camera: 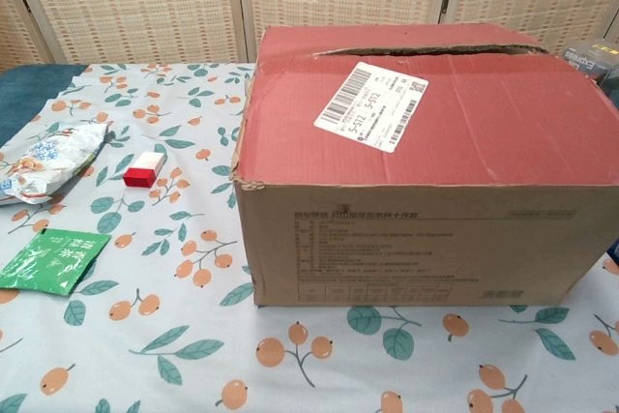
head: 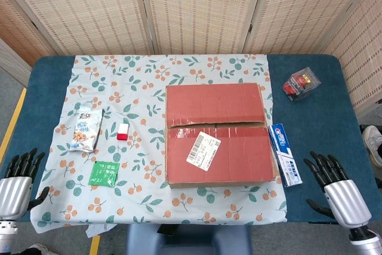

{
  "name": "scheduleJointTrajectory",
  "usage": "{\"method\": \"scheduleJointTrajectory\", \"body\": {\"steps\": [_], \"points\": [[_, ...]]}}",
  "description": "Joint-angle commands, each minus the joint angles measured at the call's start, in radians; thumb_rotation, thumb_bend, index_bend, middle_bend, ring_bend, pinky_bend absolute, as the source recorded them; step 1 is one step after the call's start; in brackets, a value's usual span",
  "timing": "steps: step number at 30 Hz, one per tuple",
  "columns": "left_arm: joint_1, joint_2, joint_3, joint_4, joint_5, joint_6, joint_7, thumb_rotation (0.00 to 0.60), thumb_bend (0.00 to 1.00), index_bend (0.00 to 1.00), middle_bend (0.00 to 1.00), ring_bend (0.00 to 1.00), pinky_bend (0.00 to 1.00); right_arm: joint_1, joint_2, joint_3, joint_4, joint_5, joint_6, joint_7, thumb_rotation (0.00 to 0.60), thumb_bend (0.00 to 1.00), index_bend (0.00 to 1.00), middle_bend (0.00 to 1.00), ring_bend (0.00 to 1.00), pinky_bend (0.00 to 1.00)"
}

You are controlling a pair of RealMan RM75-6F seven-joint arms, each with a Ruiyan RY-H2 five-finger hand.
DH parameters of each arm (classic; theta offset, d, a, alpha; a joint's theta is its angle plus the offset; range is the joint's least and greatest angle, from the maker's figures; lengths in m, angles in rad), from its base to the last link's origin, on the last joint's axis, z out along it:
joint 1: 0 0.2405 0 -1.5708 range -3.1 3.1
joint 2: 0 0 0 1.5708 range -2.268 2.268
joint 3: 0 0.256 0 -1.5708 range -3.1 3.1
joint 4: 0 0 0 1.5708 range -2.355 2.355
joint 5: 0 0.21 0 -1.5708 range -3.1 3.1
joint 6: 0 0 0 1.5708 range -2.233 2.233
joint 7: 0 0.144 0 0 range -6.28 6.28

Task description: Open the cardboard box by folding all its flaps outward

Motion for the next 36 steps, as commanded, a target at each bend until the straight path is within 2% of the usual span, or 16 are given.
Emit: {"method": "scheduleJointTrajectory", "body": {"steps": [1, 8, 16, 20, 24, 28, 31, 36], "points": [[0.005, -0.006, 0.004, -0.002, 0.006, 0.006, 0.010, 0.600, 0.37, 0.04, 0.00, 0.00, 0.00, 0.006, -0.001, 0.000, 0.001, 0.010, -0.013, 0.000, 0.600, 0.22, 0.00, 0.00, 0.00, 0.00], [-0.004, -0.012, -0.002, -0.001, -0.006, -0.012, 0.024, 0.600, 0.37, 0.04, 0.00, 0.00, 0.00, 0.006, -0.012, 0.025, 0.003, 0.049, -0.006, -0.004, 0.600, 0.22, 0.00, 0.00, 0.00, 0.00], [-0.003, 0.008, 0.002, 0.018, 0.010, -0.011, -0.064, 0.600, 0.37, 0.05, 0.00, 0.00, 0.00, 0.039, -0.065, 0.049, 0.031, 0.034, -0.022, -0.033, 0.600, 0.22, 0.00, 0.00, 0.00, 0.00], [0.001, 0.022, -0.007, 0.024, -0.005, -0.008, -0.117, 0.600, 0.39, 0.05, 0.00, 0.00, 0.00, 0.089, -0.073, 0.069, 0.038, 0.001, -0.044, -0.011, 0.600, 0.27, 0.00, 0.00, 0.00, 0.00], [-0.006, 0.024, -0.020, 0.036, -0.030, -0.023, -0.139, 0.600, 0.39, 0.05, 0.00, 0.00, 0.00, 0.152, -0.001, 0.116, -0.054, 0.018, -0.096, -0.014, 0.600, 0.35, 0.00, 0.00, 0.00, 0.00], [-0.010, 0.027, -0.034, 0.038, -0.045, -0.023, -0.153, 0.600, 0.39, 0.03, 0.00, 0.00, 0.00, 0.238, 0.067, 0.174, -0.120, 0.076, -0.198, 0.020, 0.600, 0.35, 0.00, 0.00, 0.00, 0.00], [-0.016, 0.025, -0.041, 0.050, -0.056, -0.033, -0.148, 0.600, 0.39, 0.03, 0.00, 0.00, 0.00, 0.289, 0.079, 0.219, -0.134, 0.130, -0.251, 0.015, 0.600, 0.35, 0.00, 0.00, 0.00, 0.00], [-0.020, 0.031, -0.061, 0.057, -0.095, -0.041, -0.155, 0.600, 0.39, 0.04, 0.00, 0.00, 0.00, 0.372, 0.047, 0.270, -0.118, 0.217, -0.347, -0.006, 0.600, 0.35, 0.00, 0.00, 0.00, 0.00]]}}
